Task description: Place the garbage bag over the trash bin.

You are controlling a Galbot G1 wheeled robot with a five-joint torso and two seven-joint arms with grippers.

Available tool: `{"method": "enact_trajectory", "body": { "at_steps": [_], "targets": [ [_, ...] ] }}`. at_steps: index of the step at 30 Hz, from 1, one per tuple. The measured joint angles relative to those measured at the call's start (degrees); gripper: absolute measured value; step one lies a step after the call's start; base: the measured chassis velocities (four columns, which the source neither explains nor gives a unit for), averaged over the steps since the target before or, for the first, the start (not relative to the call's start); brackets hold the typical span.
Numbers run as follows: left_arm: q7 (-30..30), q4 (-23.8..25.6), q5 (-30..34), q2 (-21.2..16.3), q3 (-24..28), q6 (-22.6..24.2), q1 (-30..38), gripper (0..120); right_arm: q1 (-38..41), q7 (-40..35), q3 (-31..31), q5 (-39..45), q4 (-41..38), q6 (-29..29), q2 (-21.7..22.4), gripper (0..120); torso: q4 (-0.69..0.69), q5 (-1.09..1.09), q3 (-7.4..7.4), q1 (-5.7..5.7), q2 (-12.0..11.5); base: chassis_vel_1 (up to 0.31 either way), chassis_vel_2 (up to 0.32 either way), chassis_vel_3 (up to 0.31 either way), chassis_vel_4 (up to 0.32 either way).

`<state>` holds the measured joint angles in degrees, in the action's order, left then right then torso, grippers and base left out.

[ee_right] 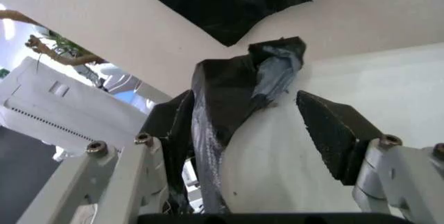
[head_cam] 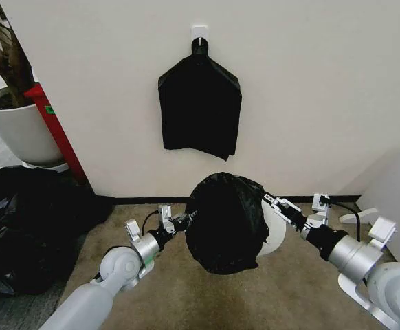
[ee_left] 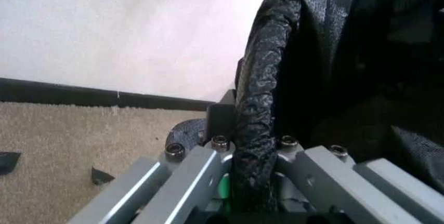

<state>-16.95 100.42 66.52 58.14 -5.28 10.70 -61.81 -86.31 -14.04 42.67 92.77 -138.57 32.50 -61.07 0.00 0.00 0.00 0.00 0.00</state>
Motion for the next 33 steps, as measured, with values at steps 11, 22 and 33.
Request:
{"method": "enact_trajectory", "body": {
  "at_steps": [11, 22, 33],
  "targets": [
    [0.1, 0.1, -0.1, -0.1, 0.0, 0.0, 0.1, 2, 0.5, -0.4, -1.6, -1.1, -0.1, -0.5, -0.1, 16, 0.00, 0.00, 0.00, 0.00, 0.0, 0.000, 0.000, 0.000, 0.000],
    [-0.2, 0.1, -0.2, 0.0, 0.0, 0.0, 0.0, 2, 0.6, -1.9, -1.6, -1.7, 0.4, -1.6, -0.1, 0, 0.00, 0.00, 0.00, 0.00, 0.0, 0.000, 0.000, 0.000, 0.000],
    [-1.3, 0.8, 0.2, -0.2, 0.0, 0.3, -0.1, 2, 1.8, 3.0, -2.9, -7.8, 5.9, -1.9, 1.1, 0, 0.00, 0.01, 0.00, 0.00, 0.0, 0.000, 0.000, 0.000, 0.000]
  ]
}}
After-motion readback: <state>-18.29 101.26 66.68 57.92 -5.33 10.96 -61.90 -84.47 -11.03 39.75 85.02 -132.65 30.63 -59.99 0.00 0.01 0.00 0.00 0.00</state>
